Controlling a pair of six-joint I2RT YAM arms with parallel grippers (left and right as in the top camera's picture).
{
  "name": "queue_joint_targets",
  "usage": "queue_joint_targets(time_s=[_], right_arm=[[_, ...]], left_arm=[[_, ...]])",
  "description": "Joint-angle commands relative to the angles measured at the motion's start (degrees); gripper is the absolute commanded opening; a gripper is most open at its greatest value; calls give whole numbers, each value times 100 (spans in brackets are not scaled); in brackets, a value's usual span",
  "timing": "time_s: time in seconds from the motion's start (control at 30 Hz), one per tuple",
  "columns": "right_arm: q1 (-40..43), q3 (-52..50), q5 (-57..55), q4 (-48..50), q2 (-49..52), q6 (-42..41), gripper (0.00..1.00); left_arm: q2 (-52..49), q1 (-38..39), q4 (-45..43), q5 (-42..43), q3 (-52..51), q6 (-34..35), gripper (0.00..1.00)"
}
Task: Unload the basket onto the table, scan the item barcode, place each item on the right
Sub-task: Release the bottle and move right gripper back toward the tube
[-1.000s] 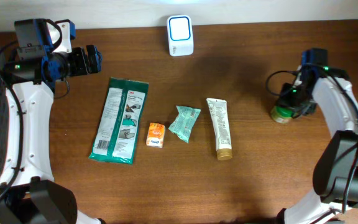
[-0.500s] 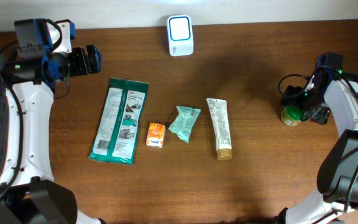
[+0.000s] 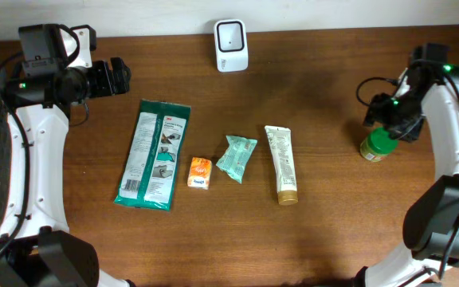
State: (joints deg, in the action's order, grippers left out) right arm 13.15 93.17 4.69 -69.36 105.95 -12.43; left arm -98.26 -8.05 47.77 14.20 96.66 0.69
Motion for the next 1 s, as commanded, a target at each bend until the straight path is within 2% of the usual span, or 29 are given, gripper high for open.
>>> queue_joint_targets(time_s=[0.0,0.13,0.2,0.43,0.73,0.97], right_arm=[[-496,-2,72,-24,-59,11,29],[-855,-442,-85,319,-57,9,8],[-901,-787,-96,629,-46,15,8],[-793,-1753,-1244,1615,-46,9,8],[-205,-1797,-1530,2079,-46,13,9],[-118,-1792,-1300,2299,-46,317,9]], left_arm=[[57,0,-9,61,114,-26,99],[57,0,-9,59,114,-26,99],[57,0,-9,61,114,-26,99],[57,0,-9,61,114,-26,99],[57,0,-9,61,114,-26,99],[57,0,-9,61,114,-26,99]])
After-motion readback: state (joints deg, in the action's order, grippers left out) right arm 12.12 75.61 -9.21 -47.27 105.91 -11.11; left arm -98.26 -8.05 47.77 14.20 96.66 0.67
